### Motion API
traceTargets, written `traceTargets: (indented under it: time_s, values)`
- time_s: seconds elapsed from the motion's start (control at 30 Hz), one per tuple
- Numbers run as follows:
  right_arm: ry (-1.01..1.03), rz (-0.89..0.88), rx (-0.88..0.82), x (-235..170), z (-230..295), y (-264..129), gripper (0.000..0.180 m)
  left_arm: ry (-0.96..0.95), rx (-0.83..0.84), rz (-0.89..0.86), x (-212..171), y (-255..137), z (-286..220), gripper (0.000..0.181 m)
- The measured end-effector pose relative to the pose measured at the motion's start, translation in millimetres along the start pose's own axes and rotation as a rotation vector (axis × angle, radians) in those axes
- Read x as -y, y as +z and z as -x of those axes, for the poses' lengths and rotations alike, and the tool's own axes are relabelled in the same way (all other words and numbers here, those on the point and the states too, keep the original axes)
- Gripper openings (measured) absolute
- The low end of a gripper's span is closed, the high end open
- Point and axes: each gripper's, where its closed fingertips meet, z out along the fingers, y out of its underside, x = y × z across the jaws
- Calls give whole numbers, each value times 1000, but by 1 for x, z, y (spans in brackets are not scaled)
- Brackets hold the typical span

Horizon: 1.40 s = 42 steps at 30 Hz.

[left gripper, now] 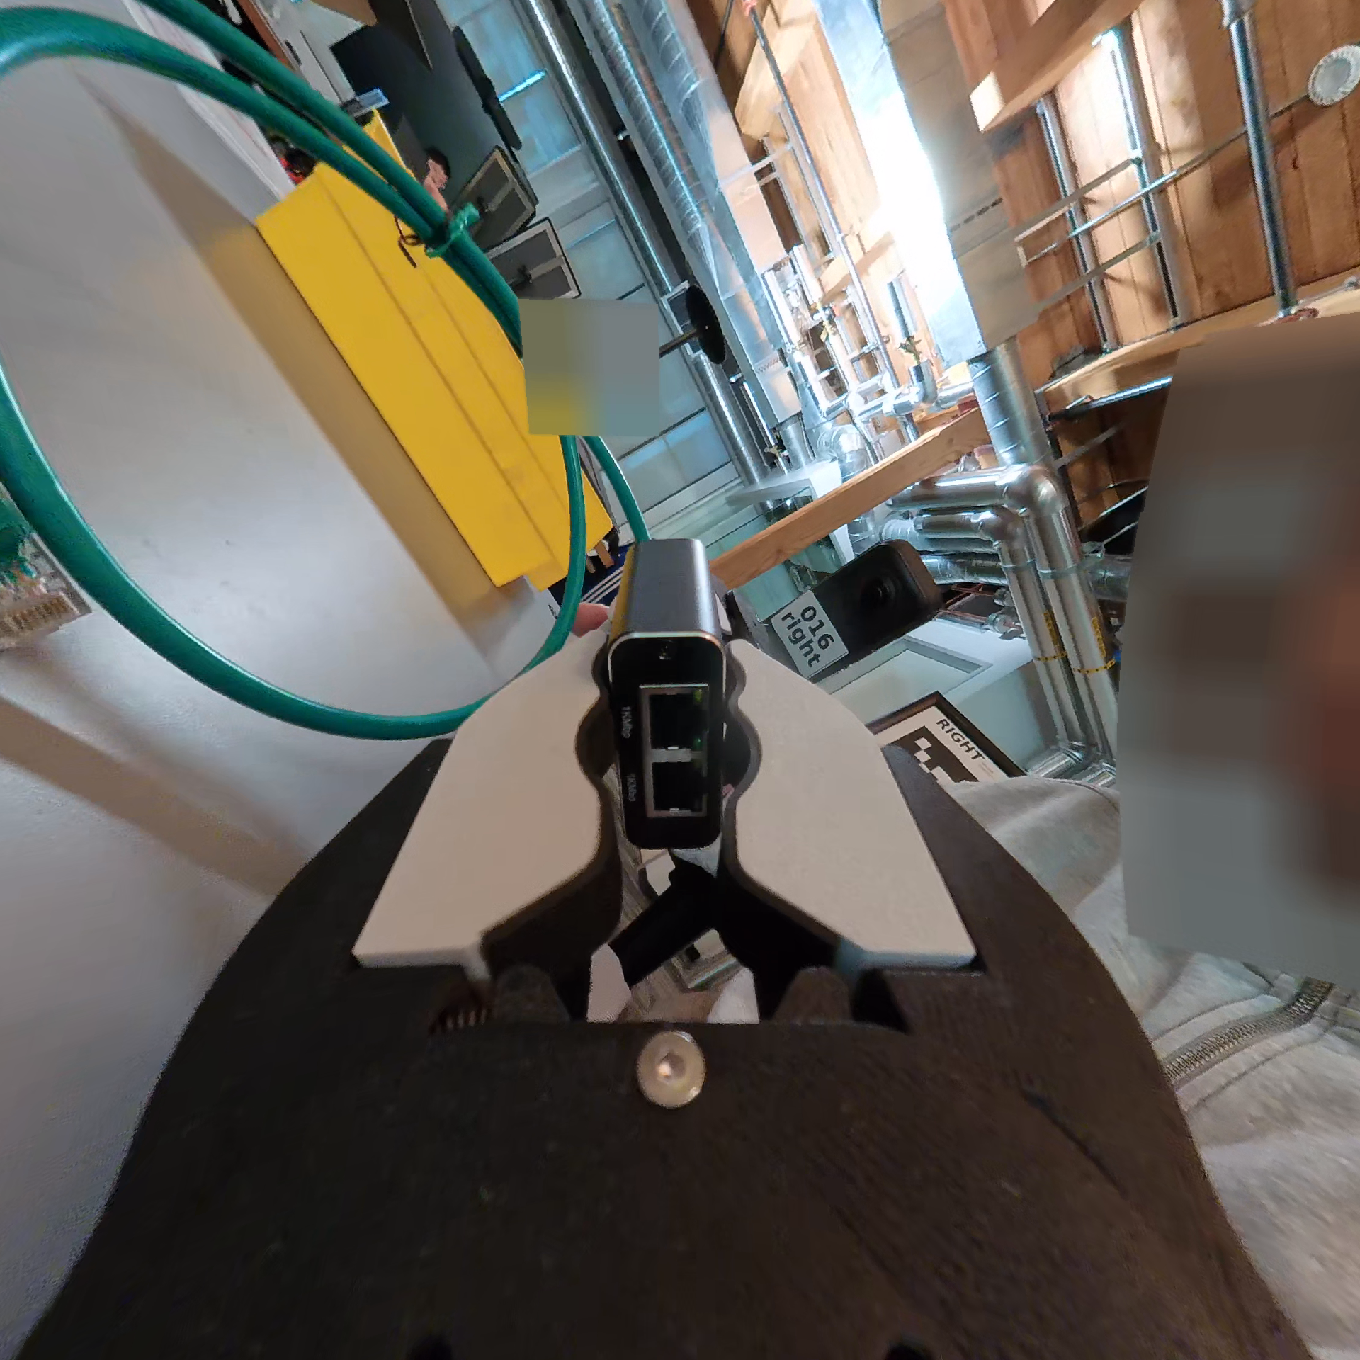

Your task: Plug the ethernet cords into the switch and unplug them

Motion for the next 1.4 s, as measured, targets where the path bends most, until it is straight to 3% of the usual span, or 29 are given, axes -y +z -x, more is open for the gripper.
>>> traceTargets:
  time_s: [0.17, 0.4, 0.47, 0.57, 0.8, 0.93, 1.07, 1.2, 1.4]
  values:
    - [49, -47, 46, 6, 4, -2, 29, 4, -20, 12, 0, 0, -4, 24]
    - [381, -153, 220, 18, 12, 1, 49, 50, -60, -49, 2, 5, -16, 23]
    - [446, -154, 245, 19, 18, 6, 48, 69, -49, -26, -4, 9, -15, 24]
    - [511, -175, 234, 20, 16, 6, 33, 96, -45, 9, -11, 13, -16, 24]
    - [637, -124, 376, 13, 12, -4, 29, 282, 65, 21, 0, 7, -14, 62]
    - [545, 17, 494, -2, 24, -11, 27, 379, 95, 110, -3, 3, -15, 69]
    - [544, 29, 572, -1, 28, -14, 24, 515, 96, 250, -22, 10, -15, 78]
    - [593, 18, 610, 0, 31, -15, 24, 450, 63, 401, -50, 15, -12, 61]
    - [582, 4, 623, 4, 37, -13, 24, 253, 15, 447, -66, 17, -10, 33]
